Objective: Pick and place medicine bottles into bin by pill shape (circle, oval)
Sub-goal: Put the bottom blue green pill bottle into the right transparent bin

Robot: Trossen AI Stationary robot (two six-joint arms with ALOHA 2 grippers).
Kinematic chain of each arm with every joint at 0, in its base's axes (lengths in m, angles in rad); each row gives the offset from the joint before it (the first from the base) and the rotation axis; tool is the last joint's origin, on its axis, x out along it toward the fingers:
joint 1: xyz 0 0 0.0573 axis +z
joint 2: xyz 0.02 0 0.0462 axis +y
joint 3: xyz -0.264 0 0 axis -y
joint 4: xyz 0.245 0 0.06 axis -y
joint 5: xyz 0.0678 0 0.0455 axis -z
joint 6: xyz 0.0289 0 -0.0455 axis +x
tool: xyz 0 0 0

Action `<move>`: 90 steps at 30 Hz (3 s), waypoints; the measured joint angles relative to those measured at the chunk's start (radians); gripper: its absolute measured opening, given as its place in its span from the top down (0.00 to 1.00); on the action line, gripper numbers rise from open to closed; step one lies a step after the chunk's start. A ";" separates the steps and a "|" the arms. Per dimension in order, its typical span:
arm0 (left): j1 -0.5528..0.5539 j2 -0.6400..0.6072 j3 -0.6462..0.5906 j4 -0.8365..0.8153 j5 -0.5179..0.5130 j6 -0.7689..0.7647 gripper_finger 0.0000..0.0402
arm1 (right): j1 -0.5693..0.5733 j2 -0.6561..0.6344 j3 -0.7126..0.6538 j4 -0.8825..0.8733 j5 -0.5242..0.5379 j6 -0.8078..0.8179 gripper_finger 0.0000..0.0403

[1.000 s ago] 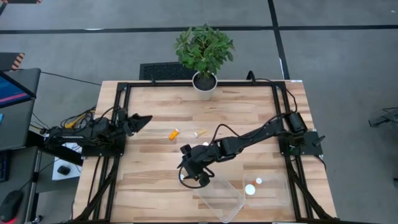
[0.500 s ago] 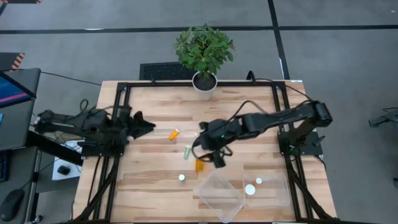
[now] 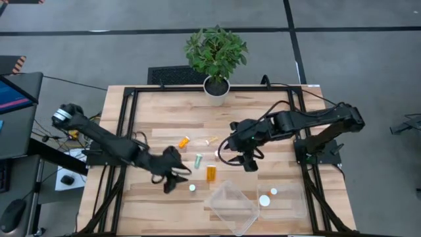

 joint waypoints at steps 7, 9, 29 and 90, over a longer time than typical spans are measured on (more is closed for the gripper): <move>-0.113 0.155 0.000 0.073 -0.139 -0.030 0.29 | 0.023 0.010 0.000 -0.002 0.000 0.000 0.39; -0.153 0.191 0.000 0.074 -0.212 -0.042 0.29 | 0.023 0.011 0.000 -0.007 0.000 0.010 0.39; -0.310 0.531 -0.002 0.186 -0.482 -0.300 0.29 | 0.021 0.011 0.000 -0.022 -0.001 0.026 0.39; -0.142 0.447 0.134 0.374 -0.192 0.006 0.77 | 0.055 0.011 -0.001 0.022 -0.004 -0.048 0.39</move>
